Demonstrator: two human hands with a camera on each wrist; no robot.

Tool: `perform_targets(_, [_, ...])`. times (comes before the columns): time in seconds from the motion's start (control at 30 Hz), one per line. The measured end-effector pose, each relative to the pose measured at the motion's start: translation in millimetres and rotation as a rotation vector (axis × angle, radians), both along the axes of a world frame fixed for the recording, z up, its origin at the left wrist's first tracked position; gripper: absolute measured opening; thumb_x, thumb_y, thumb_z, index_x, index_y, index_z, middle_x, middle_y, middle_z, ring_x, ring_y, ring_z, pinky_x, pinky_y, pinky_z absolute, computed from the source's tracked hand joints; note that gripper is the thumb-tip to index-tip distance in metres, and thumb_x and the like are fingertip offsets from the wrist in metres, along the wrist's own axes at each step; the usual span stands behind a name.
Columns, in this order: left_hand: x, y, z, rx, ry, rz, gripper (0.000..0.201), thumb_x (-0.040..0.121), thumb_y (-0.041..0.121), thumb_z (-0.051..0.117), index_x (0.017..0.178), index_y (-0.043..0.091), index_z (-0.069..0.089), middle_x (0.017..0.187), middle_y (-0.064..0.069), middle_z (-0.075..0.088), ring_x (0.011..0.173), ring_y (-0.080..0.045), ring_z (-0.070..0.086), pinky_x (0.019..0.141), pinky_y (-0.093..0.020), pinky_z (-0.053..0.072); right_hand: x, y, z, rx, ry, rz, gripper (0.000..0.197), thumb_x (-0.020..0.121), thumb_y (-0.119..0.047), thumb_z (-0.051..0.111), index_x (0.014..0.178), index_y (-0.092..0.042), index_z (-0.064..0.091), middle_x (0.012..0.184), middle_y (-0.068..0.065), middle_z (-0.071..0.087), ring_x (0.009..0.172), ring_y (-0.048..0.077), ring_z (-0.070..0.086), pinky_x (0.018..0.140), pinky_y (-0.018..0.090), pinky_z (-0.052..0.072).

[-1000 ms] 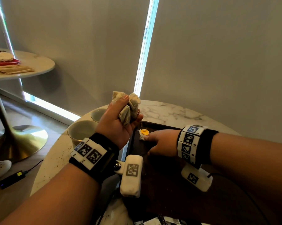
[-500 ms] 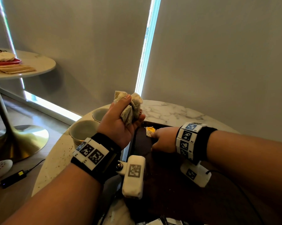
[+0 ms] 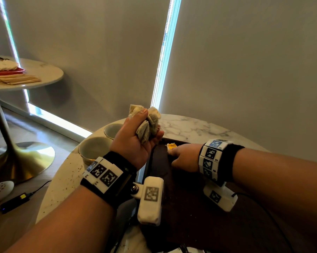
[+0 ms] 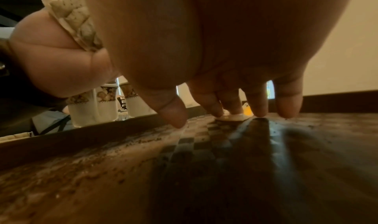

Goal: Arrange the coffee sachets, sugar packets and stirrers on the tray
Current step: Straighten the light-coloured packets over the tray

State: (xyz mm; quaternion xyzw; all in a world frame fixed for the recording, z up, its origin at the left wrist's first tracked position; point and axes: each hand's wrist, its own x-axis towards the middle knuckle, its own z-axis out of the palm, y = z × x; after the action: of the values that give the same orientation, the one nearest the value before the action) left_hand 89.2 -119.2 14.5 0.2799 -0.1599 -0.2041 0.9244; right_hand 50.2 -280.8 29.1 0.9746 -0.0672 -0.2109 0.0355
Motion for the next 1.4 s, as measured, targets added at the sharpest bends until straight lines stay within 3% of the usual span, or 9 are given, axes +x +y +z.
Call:
perform_targets(0.17, [-3,0,1,0.004,0.005,0.001,0.044,0.082,0.033,0.065,0.118,0.011,0.054,0.096,-0.008,0.068,0.079,-0.018,0.071,0.07,-0.032,0.059,-2,-6,1,0.057,-0.035,0.005,0.051,0.098,-0.031,0.05,0.149,-0.032,0.043,0.144,0.003,0.053,0.129,0.022,0.051,0.109,0.037,0.041])
perform_targets(0.27, [-4,1,1,0.013,0.018,-0.025,0.032,0.084,0.033,0.066,0.107,0.012,0.06,0.098,-0.009,0.065,0.083,-0.019,0.067,0.07,-0.032,0.059,-2,-8,6,0.157,-0.239,0.007,0.046,0.097,-0.033,0.054,0.143,-0.034,0.052,0.132,-0.004,0.061,0.116,0.015,0.058,0.094,0.028,0.044])
perform_targets(0.4, [-6,1,3,0.052,0.054,-0.042,0.054,0.087,0.037,0.068,0.129,0.005,0.058,0.116,-0.016,0.063,0.102,-0.028,0.063,0.075,-0.032,0.059,-3,-7,28,0.679,-0.659,-0.116,0.031,0.103,-0.042,0.046,0.114,-0.022,0.067,0.102,-0.002,0.069,0.094,0.015,0.065,0.083,0.035,0.052])
perform_targets(0.5, [-8,0,3,0.081,0.028,-0.061,0.05,0.085,0.04,0.069,0.121,0.005,0.064,0.107,-0.013,0.069,0.091,-0.022,0.068,0.072,-0.031,0.06,-5,1,44,0.944,-0.766,-0.175,0.033,0.102,-0.048,0.045,0.11,-0.023,0.065,0.099,0.003,0.068,0.093,0.02,0.067,0.079,0.039,0.056])
perform_targets(0.67, [-9,0,0,0.105,-0.019,-0.081,0.052,0.085,0.041,0.066,0.124,0.006,0.063,0.107,-0.013,0.07,0.089,-0.02,0.069,0.071,-0.032,0.059,-5,14,52,0.952,-0.756,-0.095,0.008,0.097,-0.031,0.062,0.095,-0.026,0.068,0.085,-0.006,0.069,0.075,0.006,0.063,0.064,0.025,0.054])
perform_targets(0.93, [-7,0,0,0.098,-0.027,-0.08,0.037,0.083,0.04,0.065,0.108,0.013,0.067,0.104,-0.01,0.068,0.091,-0.02,0.066,0.074,-0.034,0.058,-5,14,51,0.982,-0.822,-0.168,0.004,0.092,-0.025,0.069,0.089,-0.022,0.067,0.083,-0.004,0.07,0.073,0.009,0.061,0.06,0.023,0.051])
perform_targets(1.17, [-8,-1,2,0.093,0.016,-0.057,0.049,0.085,0.039,0.069,0.124,0.01,0.061,0.112,-0.015,0.062,0.089,-0.02,0.063,0.072,-0.033,0.059,-6,11,57,1.027,-0.802,-0.192,0.006,0.095,-0.019,0.065,0.097,-0.014,0.067,0.062,0.004,0.057,0.047,0.011,0.049,0.049,0.026,0.045])
perform_targets(1.3, [-7,-1,0,0.105,0.013,-0.064,0.054,0.082,0.041,0.071,0.125,0.009,0.063,0.112,-0.015,0.063,0.087,-0.02,0.064,0.067,-0.032,0.058,-8,8,57,1.123,-0.768,-0.202,0.005,0.096,-0.012,0.062,0.098,-0.009,0.066,0.072,0.007,0.068,0.058,0.016,0.066,0.055,0.028,0.051])
perform_targets(1.4, [-5,0,-2,0.111,-0.005,-0.081,0.043,0.081,0.041,0.07,0.112,0.011,0.064,0.102,-0.012,0.067,0.082,-0.017,0.067,0.069,-0.032,0.057,-10,6,56,1.236,-0.753,-0.236,0.01,0.096,-0.006,0.057,0.097,-0.005,0.066,0.082,0.01,0.072,0.071,0.021,0.07,0.06,0.03,0.051])
